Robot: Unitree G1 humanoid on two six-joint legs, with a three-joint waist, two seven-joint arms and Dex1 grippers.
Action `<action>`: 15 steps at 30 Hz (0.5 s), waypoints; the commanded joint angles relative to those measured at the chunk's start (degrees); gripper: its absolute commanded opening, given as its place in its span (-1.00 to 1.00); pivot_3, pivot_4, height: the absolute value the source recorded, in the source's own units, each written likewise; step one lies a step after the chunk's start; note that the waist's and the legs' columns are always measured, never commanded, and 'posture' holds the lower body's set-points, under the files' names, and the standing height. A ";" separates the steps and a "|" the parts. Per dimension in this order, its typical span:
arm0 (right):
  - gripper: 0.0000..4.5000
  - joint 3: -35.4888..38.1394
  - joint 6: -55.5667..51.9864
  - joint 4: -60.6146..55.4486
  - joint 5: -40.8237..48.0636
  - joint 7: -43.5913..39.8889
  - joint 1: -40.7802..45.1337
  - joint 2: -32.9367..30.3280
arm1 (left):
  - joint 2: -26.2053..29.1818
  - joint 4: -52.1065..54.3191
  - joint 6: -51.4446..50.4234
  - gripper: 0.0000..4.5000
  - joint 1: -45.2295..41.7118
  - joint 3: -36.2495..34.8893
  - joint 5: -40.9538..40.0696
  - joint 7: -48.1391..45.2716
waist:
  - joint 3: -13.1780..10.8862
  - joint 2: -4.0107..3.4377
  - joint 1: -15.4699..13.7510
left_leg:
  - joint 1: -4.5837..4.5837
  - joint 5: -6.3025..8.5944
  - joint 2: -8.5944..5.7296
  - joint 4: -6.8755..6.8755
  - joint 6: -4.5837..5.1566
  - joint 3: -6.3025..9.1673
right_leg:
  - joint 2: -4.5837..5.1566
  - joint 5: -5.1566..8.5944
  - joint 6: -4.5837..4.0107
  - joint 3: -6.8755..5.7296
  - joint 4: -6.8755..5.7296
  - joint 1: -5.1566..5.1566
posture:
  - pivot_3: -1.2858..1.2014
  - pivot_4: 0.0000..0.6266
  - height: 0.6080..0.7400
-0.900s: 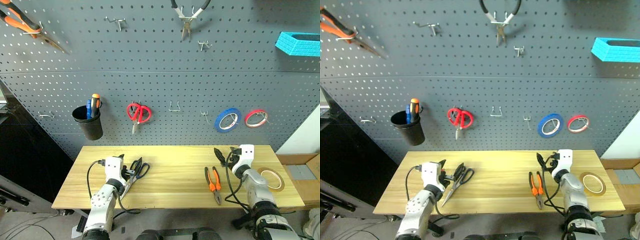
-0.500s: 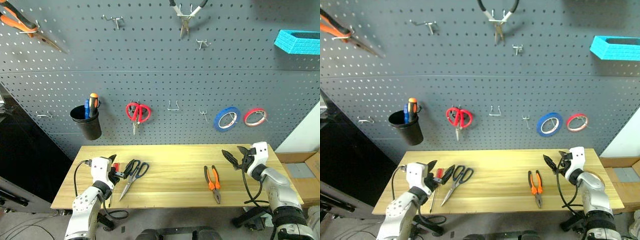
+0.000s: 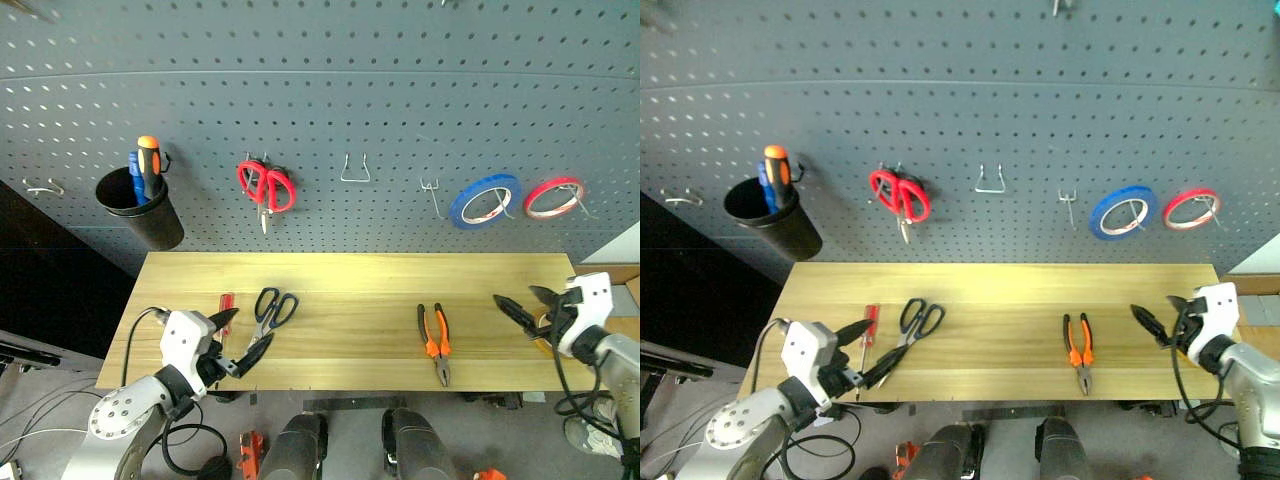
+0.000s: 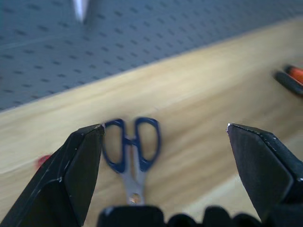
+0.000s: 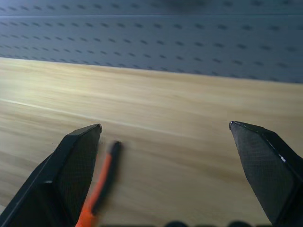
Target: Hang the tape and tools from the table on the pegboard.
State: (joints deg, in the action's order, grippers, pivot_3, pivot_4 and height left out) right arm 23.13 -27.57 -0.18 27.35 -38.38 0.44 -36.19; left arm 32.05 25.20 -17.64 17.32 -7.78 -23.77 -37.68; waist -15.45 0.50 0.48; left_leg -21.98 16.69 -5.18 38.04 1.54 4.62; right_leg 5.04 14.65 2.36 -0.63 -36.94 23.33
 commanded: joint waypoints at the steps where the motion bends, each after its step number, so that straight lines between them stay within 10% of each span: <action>1: 1.00 1.47 -6.07 -6.39 4.08 0.56 -0.01 -1.45 | 1.36 5.34 -5.93 0.96 -1.52 4.84 -3.01 -2.47 | -0.62 -0.02 0.56 | 0.00 -0.08 0.01 0.00 -0.14 0.00 | -0.01 0.00 0.00 -0.01 0.00 0.00 | -0.03 0.19 1.00; 15: 1.00 -9.19 -37.24 7.95 -9.54 20.62 20.28 -7.65 | 2.55 7.52 -15.66 0.96 -12.46 14.13 -6.98 -6.80 | -2.87 0.27 1.90 | -0.33 -0.11 0.01 0.01 -0.18 -0.09 | 0.00 -0.08 0.10 0.00 -0.04 0.31 | -0.04 0.22 1.00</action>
State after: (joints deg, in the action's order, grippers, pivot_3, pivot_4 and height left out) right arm 14.38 -60.25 5.55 19.98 -19.68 19.67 -42.12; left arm 33.94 29.58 -33.16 4.01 6.73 -29.26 -43.62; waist -18.32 0.76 2.38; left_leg -22.44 16.58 -5.18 38.10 1.36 4.51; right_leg 5.04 14.57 2.46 -0.62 -36.97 23.74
